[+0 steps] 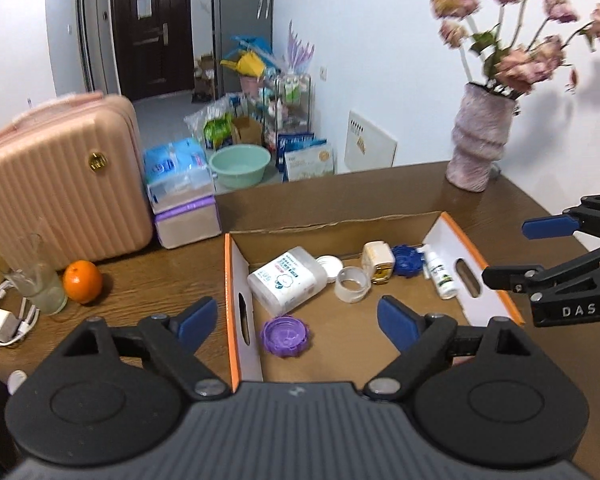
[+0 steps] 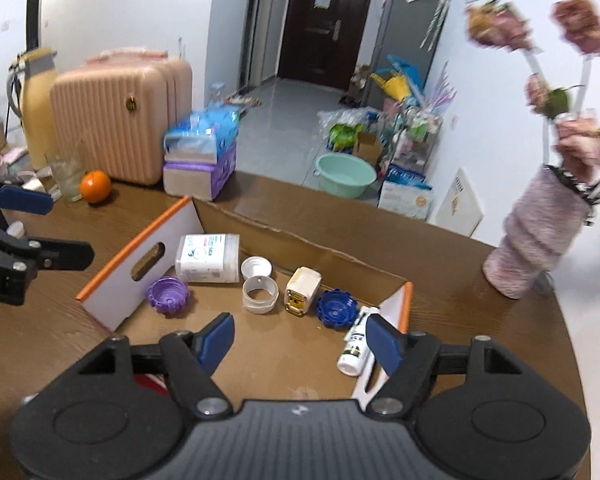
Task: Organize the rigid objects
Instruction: 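Withdraw both grippers from the box back over the table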
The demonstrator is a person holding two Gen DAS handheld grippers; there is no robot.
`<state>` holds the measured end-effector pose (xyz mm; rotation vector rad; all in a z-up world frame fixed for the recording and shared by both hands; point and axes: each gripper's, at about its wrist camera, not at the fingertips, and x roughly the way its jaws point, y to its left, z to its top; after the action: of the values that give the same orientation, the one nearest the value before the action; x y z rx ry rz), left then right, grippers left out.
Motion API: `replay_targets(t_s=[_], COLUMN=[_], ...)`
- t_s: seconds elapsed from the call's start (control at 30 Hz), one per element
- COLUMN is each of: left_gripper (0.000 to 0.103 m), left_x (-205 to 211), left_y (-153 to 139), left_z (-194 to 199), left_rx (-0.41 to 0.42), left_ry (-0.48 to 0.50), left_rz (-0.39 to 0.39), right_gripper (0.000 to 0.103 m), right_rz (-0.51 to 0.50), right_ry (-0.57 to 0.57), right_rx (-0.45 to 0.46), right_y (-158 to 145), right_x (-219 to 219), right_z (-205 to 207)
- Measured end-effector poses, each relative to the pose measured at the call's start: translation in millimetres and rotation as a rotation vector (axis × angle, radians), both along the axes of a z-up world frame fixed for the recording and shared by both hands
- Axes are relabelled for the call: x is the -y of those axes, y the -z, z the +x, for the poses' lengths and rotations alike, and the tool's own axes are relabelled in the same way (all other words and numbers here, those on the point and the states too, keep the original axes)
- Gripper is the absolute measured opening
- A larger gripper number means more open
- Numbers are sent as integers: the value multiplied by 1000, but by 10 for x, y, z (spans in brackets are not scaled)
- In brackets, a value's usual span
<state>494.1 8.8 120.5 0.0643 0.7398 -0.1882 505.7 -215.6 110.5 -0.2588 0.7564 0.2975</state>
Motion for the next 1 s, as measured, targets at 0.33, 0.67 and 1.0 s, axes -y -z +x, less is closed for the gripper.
replay_targets(t_s=[0.33,0.67,1.0], left_gripper=[93,103,103], left_x=[-11,-5,-158], left_y=[-318,-52,391], left_z=[-1053,-2203,-3134], left_rx=[220,581,669], left_ry=[-31,-37,-70], left_rz=[-31,-101,-76], right_gripper=[75,83,93], right_rz=[126,273,304], right_ry=[66,101,108], right_rx=[236,519,606], right_y=[-217,49,495], right_x=[237,293,228], right_z=[-1154,-2204,-3161])
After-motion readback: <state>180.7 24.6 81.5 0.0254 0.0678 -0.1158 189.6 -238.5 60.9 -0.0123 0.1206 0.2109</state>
